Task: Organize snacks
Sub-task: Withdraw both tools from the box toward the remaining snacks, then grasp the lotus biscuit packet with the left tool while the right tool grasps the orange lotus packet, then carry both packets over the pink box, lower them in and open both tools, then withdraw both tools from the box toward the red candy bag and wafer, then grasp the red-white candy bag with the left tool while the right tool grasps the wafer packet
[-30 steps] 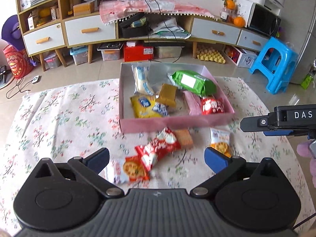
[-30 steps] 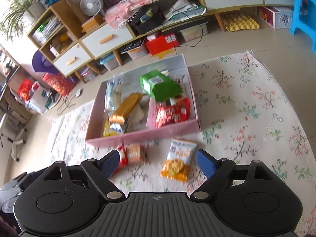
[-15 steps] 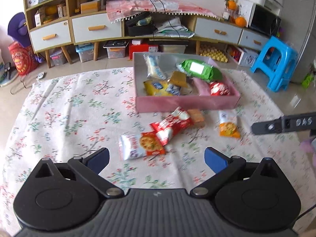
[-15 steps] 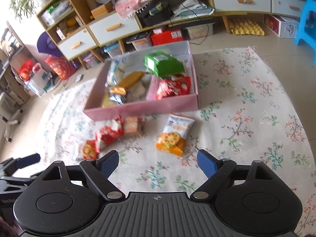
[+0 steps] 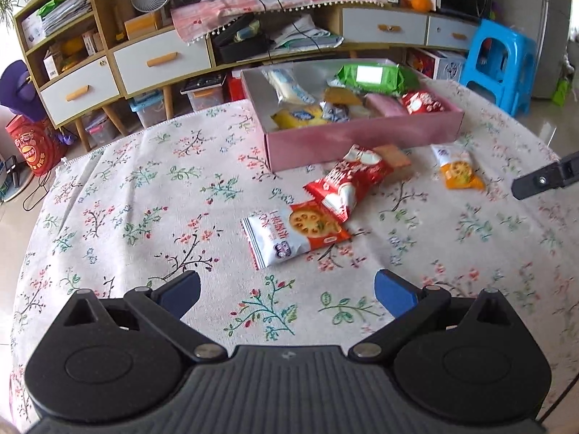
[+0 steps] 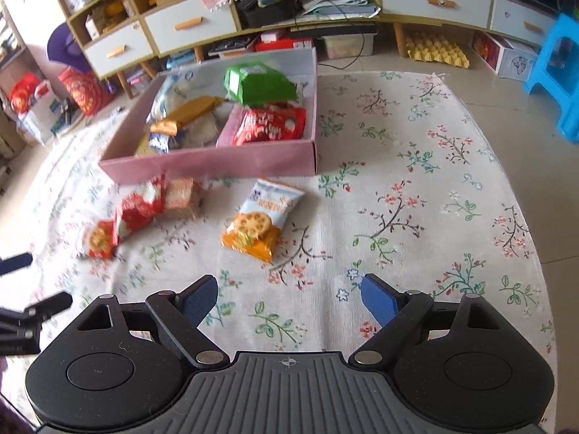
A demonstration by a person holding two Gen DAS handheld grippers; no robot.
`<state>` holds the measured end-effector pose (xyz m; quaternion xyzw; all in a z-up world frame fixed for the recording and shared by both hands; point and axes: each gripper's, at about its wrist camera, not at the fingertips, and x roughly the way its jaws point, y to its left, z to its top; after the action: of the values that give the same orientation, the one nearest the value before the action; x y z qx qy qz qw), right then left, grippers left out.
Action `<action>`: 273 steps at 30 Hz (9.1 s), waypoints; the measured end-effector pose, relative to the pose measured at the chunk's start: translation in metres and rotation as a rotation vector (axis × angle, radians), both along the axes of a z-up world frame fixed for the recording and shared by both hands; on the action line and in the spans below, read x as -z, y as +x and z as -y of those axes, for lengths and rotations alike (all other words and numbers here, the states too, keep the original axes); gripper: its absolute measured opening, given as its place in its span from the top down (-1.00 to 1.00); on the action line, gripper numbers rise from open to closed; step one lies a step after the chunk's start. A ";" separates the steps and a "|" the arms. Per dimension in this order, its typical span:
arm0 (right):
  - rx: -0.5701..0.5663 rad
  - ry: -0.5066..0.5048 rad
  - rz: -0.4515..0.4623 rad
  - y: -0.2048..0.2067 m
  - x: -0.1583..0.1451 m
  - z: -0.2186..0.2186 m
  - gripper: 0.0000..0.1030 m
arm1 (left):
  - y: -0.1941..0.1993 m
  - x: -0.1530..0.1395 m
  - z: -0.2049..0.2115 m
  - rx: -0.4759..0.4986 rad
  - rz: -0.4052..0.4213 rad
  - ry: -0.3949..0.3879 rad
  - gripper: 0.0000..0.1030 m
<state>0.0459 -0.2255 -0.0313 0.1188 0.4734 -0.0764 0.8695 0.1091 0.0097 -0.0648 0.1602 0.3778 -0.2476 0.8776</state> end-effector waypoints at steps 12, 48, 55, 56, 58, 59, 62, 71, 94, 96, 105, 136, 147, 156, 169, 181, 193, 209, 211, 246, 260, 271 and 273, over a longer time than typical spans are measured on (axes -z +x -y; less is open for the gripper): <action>-0.058 -0.053 -0.019 0.012 0.034 -0.022 -0.83 | 0.022 0.024 -0.005 0.042 0.046 -0.016 -1.00; 0.042 -0.115 0.099 0.034 0.034 -0.001 -0.17 | 0.020 0.009 0.018 0.030 -0.092 -0.052 0.11; 0.000 -0.043 0.090 0.035 0.029 0.002 0.49 | 0.012 0.007 0.020 0.001 -0.145 -0.052 0.12; -0.003 -0.038 0.087 0.035 0.029 0.002 0.54 | 0.012 0.006 0.020 -0.004 -0.156 -0.057 0.12; -0.021 -0.030 0.077 0.035 0.028 0.000 0.58 | 0.010 0.005 0.020 -0.015 -0.177 -0.070 0.13; -0.029 -0.030 0.071 0.034 0.028 -0.002 0.59 | 0.010 0.005 0.020 -0.020 -0.189 -0.078 0.13; -0.054 -0.019 0.057 0.033 0.027 -0.007 0.60 | 0.010 0.004 0.020 -0.035 -0.218 -0.100 0.14; -0.090 0.018 0.008 0.031 0.025 -0.013 0.84 | 0.005 0.002 0.019 -0.049 -0.281 -0.142 0.17; 0.139 0.151 0.027 0.059 0.026 0.003 -0.43 | -0.003 0.002 0.035 -0.033 -0.294 -0.126 0.18; 0.137 0.094 0.041 0.062 0.027 -0.004 -0.44 | -0.002 0.003 0.035 -0.032 -0.294 -0.126 0.18; 0.039 -0.108 0.023 0.063 0.029 -0.025 0.18 | -0.003 0.001 0.031 -0.045 -0.302 -0.135 0.18; 0.120 0.449 0.009 0.038 -0.014 0.027 0.34 | 0.028 -0.036 0.041 -0.114 -0.325 -0.363 0.19; 0.152 0.482 0.153 0.084 -0.032 0.037 0.33 | 0.085 -0.046 0.056 -0.204 -0.198 -0.393 0.19; 0.152 0.449 0.208 0.117 -0.019 0.029 0.33 | 0.105 -0.032 0.061 -0.253 -0.116 -0.393 0.18; 0.164 0.389 0.215 0.136 -0.002 0.017 0.28 | 0.107 -0.026 0.070 -0.249 -0.055 -0.335 0.10; 0.157 0.369 0.216 0.127 -0.010 0.016 -0.16 | 0.103 -0.032 0.066 -0.251 -0.046 -0.319 -0.41; 0.162 0.286 0.214 0.103 -0.037 0.013 -0.49 | 0.081 -0.053 0.059 -0.254 0.001 -0.246 -0.73; 0.142 0.240 0.175 0.059 -0.051 -0.002 -0.61 | 0.046 -0.069 0.041 -0.260 -0.003 -0.142 -0.99; 0.135 0.234 0.165 0.055 -0.050 -0.004 -0.61 | 0.043 -0.069 0.039 -0.260 -0.013 -0.133 -0.99; 0.093 0.066 -0.024 0.040 0.003 -0.025 -0.75 | 0.019 -0.005 0.000 -0.158 -0.048 -0.082 -0.99; 0.100 0.144 -0.022 0.054 0.017 -0.019 -0.75 | 0.039 0.005 0.058 -0.003 -0.007 -0.155 -0.64; 0.026 0.114 0.014 0.063 0.028 -0.013 -0.75 | 0.045 0.018 0.075 0.056 -0.017 -0.104 -0.04; 0.001 0.095 0.029 0.064 0.029 -0.016 -0.75 | 0.043 0.017 0.073 0.060 -0.011 -0.098 0.14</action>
<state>0.1102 -0.2096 -0.0602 0.1614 0.4638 -0.0526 0.8695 0.1520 -0.0633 -0.0816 0.1269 0.3653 -0.2930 0.8744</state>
